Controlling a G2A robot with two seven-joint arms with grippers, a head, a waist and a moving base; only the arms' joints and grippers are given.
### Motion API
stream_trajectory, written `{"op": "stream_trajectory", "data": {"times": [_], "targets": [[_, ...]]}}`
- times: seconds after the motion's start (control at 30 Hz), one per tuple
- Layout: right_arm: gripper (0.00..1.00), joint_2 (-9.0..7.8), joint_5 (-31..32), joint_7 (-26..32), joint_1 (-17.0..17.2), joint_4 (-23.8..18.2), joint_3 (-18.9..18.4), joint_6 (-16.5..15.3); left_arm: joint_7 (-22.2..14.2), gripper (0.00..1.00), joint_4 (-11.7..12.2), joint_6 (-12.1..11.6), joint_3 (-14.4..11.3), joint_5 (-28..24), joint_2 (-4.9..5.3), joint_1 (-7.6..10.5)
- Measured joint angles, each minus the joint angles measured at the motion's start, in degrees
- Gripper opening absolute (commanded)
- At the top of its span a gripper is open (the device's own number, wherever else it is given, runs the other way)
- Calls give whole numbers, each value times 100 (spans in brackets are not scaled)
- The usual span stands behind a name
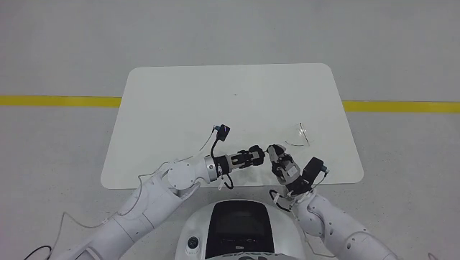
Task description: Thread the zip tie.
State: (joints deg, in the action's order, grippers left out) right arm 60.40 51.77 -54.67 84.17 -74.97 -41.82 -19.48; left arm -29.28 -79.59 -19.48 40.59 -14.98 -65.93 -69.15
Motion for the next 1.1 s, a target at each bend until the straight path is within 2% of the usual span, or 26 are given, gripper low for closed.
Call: {"op": "stream_trajectory", "data": {"times": [0.2, 0.4, 0.67, 0.7, 0.73, 0.8, 0.87, 0.97, 1.03, 1.1], "targets": [[100, -53, -30, -201, 45, -17, -49, 0, 0, 0, 0, 0, 0, 0, 0, 0], [100, -187, 264, -497, 158, -64, -168, 0, 0, 0, 0, 0, 0, 0, 0, 0], [100, -188, 305, -475, 146, -66, -194, 41, 53, 0, 0, 54, 3, -88, -8, -29], [100, -191, 415, -467, 142, -74, -231, 155, 62, 0, 0, 113, 9, -227, -17, -51], [100, -196, 648, -507, 164, -83, -281, 385, 20, 0, 15, 200, 49, -524, -28, -70], [100, -213, 1004, -655, 226, -76, -355, 645, -105, 0, 64, 363, 165, -1146, -38, -85], [100, -248, 1446, -838, 272, -6, -485, 951, -366, 0, 113, 552, 302, -1823, -38, -85], [100, -286, 1990, -1020, 359, 45, -639, 1357, -841, 0, 149, 765, 444, -2475, -19, -86], [100, -306, 2268, -1126, 400, 51, -730, 1527, -1152, 0, 164, 926, 505, -2811, -10, -92], [100, -318, 2462, -1163, 417, 60, -776, 1586, -1294, 0, 169, 938, 519, -2833, 3, -43]]}}
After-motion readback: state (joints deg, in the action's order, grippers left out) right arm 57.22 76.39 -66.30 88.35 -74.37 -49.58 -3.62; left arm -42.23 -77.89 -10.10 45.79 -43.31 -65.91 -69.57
